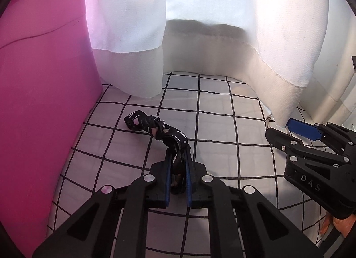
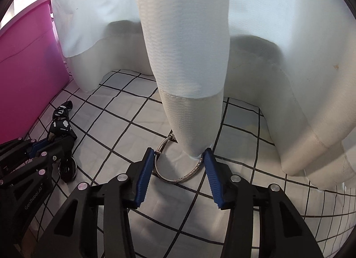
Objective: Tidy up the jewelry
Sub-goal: 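Close the left tool on the black strap while the right tool grasps the silver hoop, then lift the black strap and silver hoop and carry both over the pink tub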
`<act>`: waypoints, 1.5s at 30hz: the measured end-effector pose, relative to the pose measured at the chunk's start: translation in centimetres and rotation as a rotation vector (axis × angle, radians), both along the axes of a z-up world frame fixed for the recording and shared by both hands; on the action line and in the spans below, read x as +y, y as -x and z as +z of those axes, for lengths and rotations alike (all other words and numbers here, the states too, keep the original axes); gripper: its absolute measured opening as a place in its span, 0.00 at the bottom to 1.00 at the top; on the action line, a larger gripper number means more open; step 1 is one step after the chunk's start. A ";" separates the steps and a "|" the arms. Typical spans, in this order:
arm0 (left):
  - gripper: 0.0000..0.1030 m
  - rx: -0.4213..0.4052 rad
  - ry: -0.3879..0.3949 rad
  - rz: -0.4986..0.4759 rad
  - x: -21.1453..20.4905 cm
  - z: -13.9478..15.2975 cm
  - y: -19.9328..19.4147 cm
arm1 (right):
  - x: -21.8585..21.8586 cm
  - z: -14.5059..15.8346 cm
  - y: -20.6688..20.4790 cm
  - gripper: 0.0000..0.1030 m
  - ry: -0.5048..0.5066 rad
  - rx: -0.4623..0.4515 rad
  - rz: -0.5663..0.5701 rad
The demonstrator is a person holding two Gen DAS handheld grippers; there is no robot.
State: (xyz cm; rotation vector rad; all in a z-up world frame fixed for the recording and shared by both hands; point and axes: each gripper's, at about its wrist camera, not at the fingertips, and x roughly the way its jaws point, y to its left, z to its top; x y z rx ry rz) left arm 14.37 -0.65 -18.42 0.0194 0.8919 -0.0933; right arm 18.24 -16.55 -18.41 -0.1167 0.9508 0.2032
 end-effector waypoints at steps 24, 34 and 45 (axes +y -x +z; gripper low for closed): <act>0.09 -0.005 0.037 -0.044 -0.1 3.7 9.4 | -2.5 4.2 12.2 0.44 -0.062 0.015 -0.062; 0.09 -0.135 0.058 -0.034 0.8 11.4 12.4 | -1.6 11.9 14.7 0.44 -0.062 -0.121 -0.011; 0.09 -0.276 0.065 0.042 4.3 18.9 13.5 | 2.8 20.8 14.3 0.44 -0.063 -0.291 0.109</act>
